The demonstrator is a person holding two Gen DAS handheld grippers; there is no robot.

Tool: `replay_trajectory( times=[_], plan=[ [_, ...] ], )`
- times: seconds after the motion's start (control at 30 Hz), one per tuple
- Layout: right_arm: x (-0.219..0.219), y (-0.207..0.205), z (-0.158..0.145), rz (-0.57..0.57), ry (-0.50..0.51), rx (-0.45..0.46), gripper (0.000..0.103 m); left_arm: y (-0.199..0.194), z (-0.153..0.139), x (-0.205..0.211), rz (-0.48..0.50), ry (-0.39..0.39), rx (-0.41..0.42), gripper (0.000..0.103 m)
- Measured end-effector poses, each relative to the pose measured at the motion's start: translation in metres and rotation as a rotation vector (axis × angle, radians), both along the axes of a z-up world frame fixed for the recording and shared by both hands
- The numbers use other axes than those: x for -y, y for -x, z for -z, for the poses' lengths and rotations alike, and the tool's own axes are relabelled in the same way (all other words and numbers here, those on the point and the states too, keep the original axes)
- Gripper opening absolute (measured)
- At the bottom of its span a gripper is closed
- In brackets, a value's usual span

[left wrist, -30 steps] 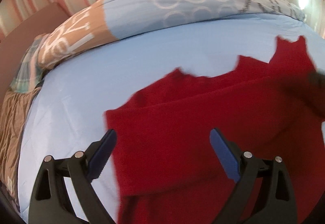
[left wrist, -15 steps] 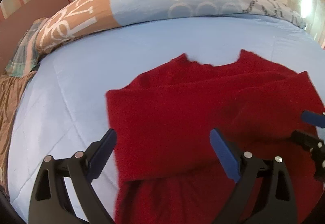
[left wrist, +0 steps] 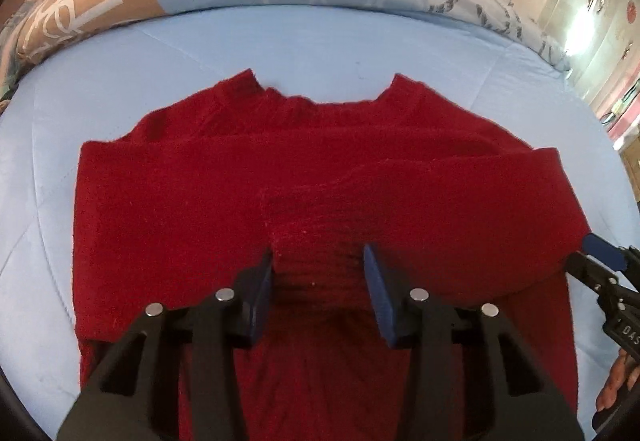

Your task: Fold small clothes

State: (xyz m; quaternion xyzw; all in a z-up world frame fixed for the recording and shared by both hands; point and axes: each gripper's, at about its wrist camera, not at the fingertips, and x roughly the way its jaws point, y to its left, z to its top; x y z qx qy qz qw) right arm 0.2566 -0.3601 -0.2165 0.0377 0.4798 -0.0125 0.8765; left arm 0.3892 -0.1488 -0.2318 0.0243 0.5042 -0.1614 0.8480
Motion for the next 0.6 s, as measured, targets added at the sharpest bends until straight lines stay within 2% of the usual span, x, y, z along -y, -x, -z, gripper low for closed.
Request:
replay_trajectory(
  times=[0.03, 0.07, 0.1, 0.2, 0.27, 0.3, 0.43, 0.5, 0.6],
  plan=[
    [0.002, 0.001, 0.0, 0.004, -0.005, 0.0, 0.052, 0.001, -0.003, 0.0, 0.012, 0.0, 0.011, 0.033],
    [0.003, 0.002, 0.001, 0.007, -0.005, 0.001, 0.052, 0.002, -0.006, 0.001, 0.031, -0.003, 0.023, 0.018],
    [0.003, 0.001, 0.0, 0.008, -0.004, 0.002, 0.052, 0.003, -0.008, 0.001, 0.044, -0.006, 0.03, 0.011],
    [0.003, 0.001, -0.003, 0.022, 0.003, 0.02, 0.052, 0.009, -0.026, 0.001, 0.079, -0.027, 0.108, 0.01],
    [0.005, 0.001, -0.007, 0.041, 0.001, 0.038, 0.052, 0.018, -0.047, 0.004, 0.114, -0.065, 0.21, 0.009],
    [0.006, 0.001, -0.01, 0.051, 0.0, 0.049, 0.052, 0.024, -0.06, 0.005, 0.138, -0.099, 0.279, 0.009],
    [0.007, -0.002, -0.018, 0.067, 0.004, 0.069, 0.052, 0.032, -0.087, -0.005, 0.165, -0.227, 0.431, 0.009],
    [0.006, -0.005, -0.02, 0.067, -0.005, 0.071, 0.052, 0.026, -0.085, -0.024, 0.15, -0.284, 0.436, 0.009],
    [0.0, -0.011, -0.018, 0.062, -0.007, 0.061, 0.055, 0.012, -0.061, -0.059, 0.105, -0.324, 0.349, 0.009]
  ],
)
